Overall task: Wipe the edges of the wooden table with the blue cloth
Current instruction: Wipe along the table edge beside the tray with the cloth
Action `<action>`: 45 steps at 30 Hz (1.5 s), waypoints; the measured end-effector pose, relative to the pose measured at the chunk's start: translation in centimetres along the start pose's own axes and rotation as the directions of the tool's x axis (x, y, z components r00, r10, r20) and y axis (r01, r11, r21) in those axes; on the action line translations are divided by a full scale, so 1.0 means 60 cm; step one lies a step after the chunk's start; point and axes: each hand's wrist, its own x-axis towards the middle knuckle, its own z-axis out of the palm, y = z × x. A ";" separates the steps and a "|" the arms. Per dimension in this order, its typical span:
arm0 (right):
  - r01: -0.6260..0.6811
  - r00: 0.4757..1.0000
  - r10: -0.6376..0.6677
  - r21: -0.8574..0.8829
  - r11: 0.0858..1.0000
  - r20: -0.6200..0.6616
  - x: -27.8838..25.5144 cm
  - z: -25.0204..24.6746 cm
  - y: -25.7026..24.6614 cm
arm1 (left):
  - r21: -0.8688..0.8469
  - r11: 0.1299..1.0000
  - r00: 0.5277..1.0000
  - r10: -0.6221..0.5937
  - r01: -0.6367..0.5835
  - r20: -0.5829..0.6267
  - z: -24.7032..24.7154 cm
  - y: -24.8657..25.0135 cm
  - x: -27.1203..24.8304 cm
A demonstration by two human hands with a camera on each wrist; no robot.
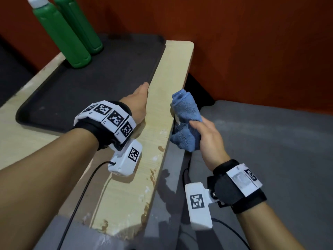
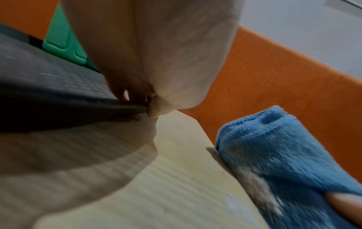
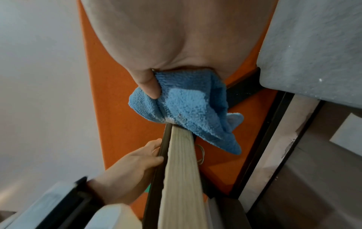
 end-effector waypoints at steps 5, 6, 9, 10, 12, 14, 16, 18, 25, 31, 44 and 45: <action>0.037 0.995 -0.033 -0.033 0.999 0.096 -0.050 0.003 -0.003 | 0.012 1.000 1.000 0.006 -0.006 -0.006 0.000 -0.001 0.002; 0.044 0.995 -0.040 -0.036 0.998 0.096 -0.047 0.007 -0.012 | 0.011 1.000 1.000 0.003 -0.003 -0.005 0.001 -0.001 0.004; 0.040 0.998 -0.038 -0.045 0.998 0.040 -0.003 0.015 -0.032 | 0.005 1.000 1.000 -0.006 0.006 0.004 0.000 -0.005 0.007; 0.045 0.999 -0.044 -0.052 0.998 0.021 0.014 0.014 -0.032 | 0.001 1.000 1.000 -0.005 0.005 0.011 0.000 -0.005 0.007; 0.046 0.999 -0.045 -0.056 0.997 0.024 0.026 0.009 -0.021 | 0.004 1.000 1.000 -0.004 0.004 0.008 -0.001 -0.005 0.007; 0.066 0.996 -0.059 -0.089 0.994 0.072 -0.001 0.006 -0.004 | 0.005 1.000 1.000 0.005 -0.005 -0.005 -0.001 -0.005 0.007; 0.080 0.989 -0.070 -0.076 0.994 0.127 -0.042 0.004 0.010 | 0.019 1.000 1.000 0.008 -0.008 -0.025 0.000 -0.007 0.006; 0.082 0.987 -0.074 -0.050 0.995 0.140 -0.053 0.002 0.014 | 0.036 0.999 1.000 -0.006 0.007 -0.026 0.001 -0.007 0.008; -0.043 0.999 0.042 0.056 0.998 0.029 0.014 -0.012 -0.014 | -0.014 0.998 0.998 -0.053 0.053 0.027 0.003 -0.010 0.017; -0.104 0.994 0.111 0.263 0.959 -0.011 0.014 -0.033 0.000 | -0.017 0.998 0.998 -0.058 0.058 -0.005 0.005 -0.011 0.014; -0.056 0.998 0.053 0.124 0.991 0.027 0.008 0.000 -0.003 | -0.020 0.999 0.999 -0.046 0.046 -0.002 0.009 -0.008 0.018; -0.040 0.998 0.036 0.096 0.995 0.043 -0.002 -0.003 -0.003 | -0.018 0.999 0.999 -0.040 0.040 -0.006 0.009 -0.007 0.017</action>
